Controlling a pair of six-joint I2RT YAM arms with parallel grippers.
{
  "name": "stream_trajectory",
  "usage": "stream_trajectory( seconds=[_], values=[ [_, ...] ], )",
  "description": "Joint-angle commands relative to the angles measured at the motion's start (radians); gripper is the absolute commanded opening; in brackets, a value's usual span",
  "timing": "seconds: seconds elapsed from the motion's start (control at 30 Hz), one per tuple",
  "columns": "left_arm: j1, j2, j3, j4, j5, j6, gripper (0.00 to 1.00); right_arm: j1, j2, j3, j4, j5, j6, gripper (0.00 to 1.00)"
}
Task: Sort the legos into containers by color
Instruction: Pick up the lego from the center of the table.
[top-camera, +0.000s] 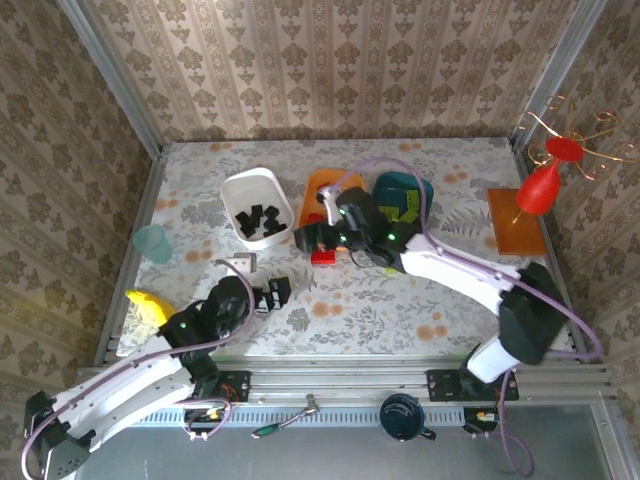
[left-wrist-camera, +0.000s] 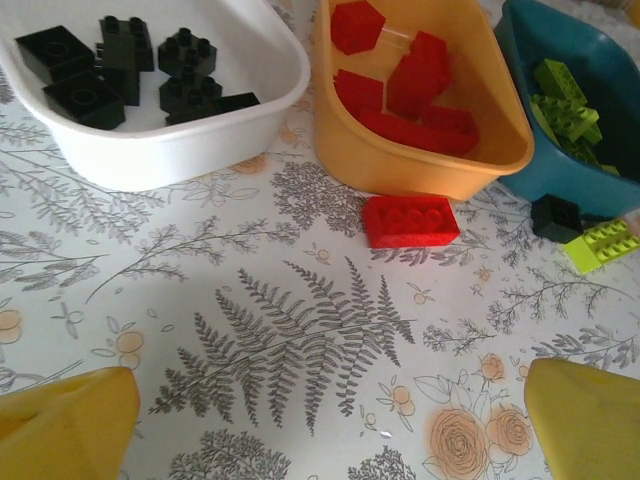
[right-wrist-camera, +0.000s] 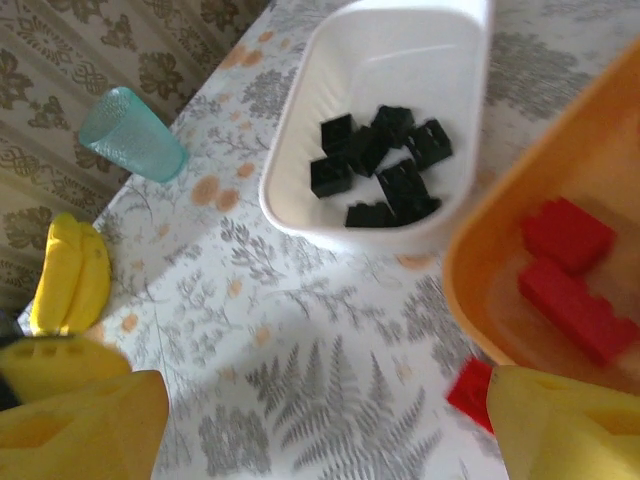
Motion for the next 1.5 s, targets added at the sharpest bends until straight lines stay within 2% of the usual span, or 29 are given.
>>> stream_trajectory(
  seconds=[0.0,0.13,0.23,0.33,0.47,0.63,0.9,1.07,1.23,1.33,1.47],
  values=[
    [0.012,0.061,0.037,0.097,0.041,0.042,1.0,0.005,-0.143,-0.165,0.023,0.109,0.023,0.85],
    [0.022,0.122,0.037,0.145,0.067,0.051,1.0,-0.011,-0.307,-0.33,-0.065,0.198,0.047,0.86],
    [0.031,0.148,0.033,0.169,0.084,0.054,1.0,-0.092,-0.388,-0.434,-0.145,0.243,0.087,0.9],
    [0.044,0.166,0.03,0.176,0.097,0.05,1.0,-0.182,-0.395,-0.501,-0.213,0.263,0.12,0.93],
    [0.061,0.173,0.009,0.197,0.116,0.039,1.0,-0.196,-0.3,-0.506,-0.223,0.313,0.098,1.0],
    [0.081,0.166,0.007,0.188,0.137,0.033,1.0,-0.199,-0.145,-0.427,-0.221,0.394,0.062,1.0],
    [0.099,0.116,-0.004,0.14,0.138,0.028,1.0,-0.225,0.073,-0.313,-0.22,0.354,-0.019,1.0],
    [0.105,0.086,-0.011,0.118,0.144,0.027,1.0,-0.236,0.156,-0.282,-0.2,0.288,-0.042,0.9],
    [0.109,0.068,-0.018,0.118,0.147,0.032,1.0,-0.23,0.174,-0.273,-0.196,0.208,-0.069,0.67],
    [0.111,0.07,-0.018,0.131,0.154,0.037,1.0,-0.214,0.128,-0.302,-0.193,0.164,-0.075,0.55],
    [0.117,0.077,-0.01,0.136,0.153,0.043,1.0,-0.15,-0.047,-0.339,-0.217,0.13,-0.065,0.51]
  ],
)
